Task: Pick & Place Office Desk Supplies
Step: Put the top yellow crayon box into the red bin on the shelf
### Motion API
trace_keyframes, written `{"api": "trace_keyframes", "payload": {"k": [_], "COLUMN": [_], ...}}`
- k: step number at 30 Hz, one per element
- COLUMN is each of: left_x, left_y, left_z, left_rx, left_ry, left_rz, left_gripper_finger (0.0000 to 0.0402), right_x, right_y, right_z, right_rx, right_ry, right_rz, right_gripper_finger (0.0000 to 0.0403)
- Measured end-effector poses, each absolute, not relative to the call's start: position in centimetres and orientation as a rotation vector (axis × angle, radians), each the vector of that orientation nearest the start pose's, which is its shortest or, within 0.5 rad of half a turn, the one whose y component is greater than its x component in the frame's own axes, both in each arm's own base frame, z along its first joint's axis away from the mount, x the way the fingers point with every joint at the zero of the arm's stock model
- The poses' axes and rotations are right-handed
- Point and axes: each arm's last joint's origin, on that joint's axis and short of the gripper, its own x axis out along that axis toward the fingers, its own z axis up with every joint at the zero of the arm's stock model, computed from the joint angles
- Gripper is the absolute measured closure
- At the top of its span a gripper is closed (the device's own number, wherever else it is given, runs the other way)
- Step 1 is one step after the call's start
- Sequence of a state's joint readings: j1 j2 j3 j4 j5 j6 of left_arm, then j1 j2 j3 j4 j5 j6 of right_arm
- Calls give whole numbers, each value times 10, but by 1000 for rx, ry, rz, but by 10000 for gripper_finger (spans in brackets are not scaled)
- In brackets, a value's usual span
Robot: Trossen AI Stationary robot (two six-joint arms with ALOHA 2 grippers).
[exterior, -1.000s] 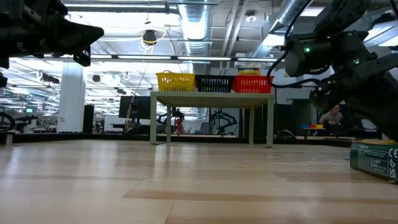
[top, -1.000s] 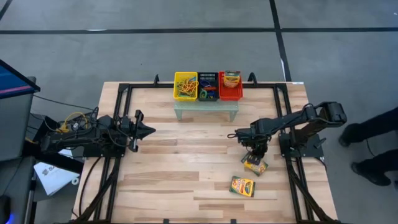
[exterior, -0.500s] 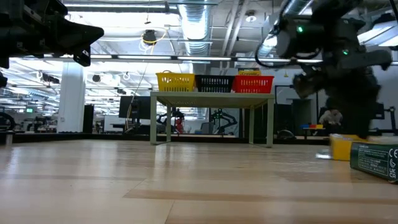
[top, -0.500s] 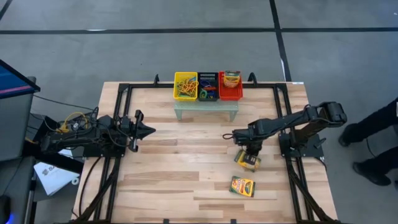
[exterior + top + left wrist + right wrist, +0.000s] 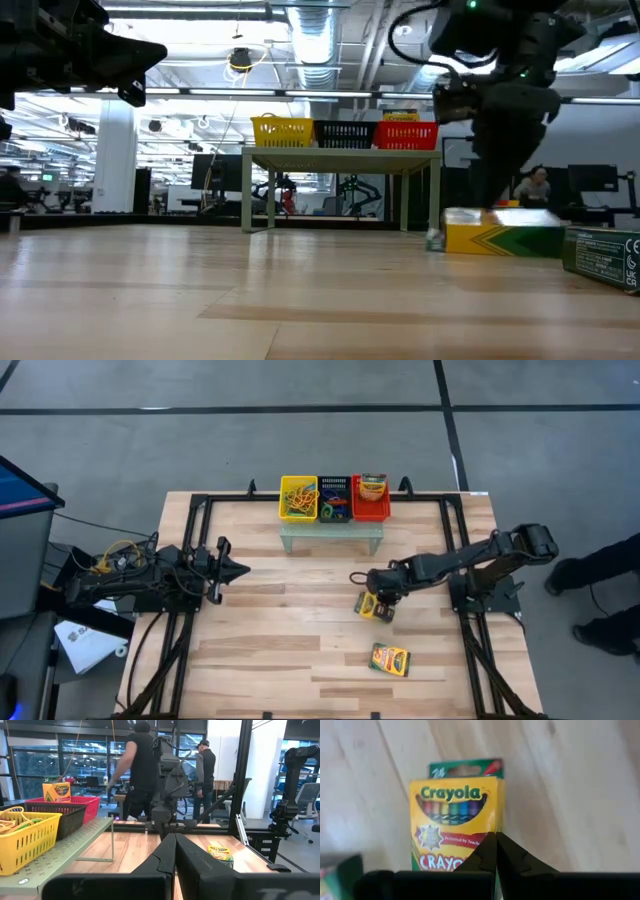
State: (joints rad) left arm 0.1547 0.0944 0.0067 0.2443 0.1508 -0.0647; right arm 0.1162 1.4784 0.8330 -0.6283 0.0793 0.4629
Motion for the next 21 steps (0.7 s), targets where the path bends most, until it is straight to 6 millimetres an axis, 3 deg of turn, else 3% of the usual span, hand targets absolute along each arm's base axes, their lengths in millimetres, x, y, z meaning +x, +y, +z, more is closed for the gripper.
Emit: {"api": "trace_keyframes", "payload": {"k": [7,13,17,21], "left_x": [101,101,101,101], "left_y": [11,11,11,11], "left_z": [182,182,182,182], "left_rx": [-41,-41,-41,-41], "left_ry": [-155,-154,-155,-154], "left_rz": [-1,-1,-1,-1], "left_gripper_finger": [402,402,402,402], "right_x": [259,255,258,255], "right_y": [44,50,53,62], "right_z": [178,179,187,196], "right_rx": [187,178,266,251], "right_ry": [1138,1195,1229,1288], "right_rz": [-288,-257,-175,-135], "right_gripper_finger": [403,388,330,234]}}
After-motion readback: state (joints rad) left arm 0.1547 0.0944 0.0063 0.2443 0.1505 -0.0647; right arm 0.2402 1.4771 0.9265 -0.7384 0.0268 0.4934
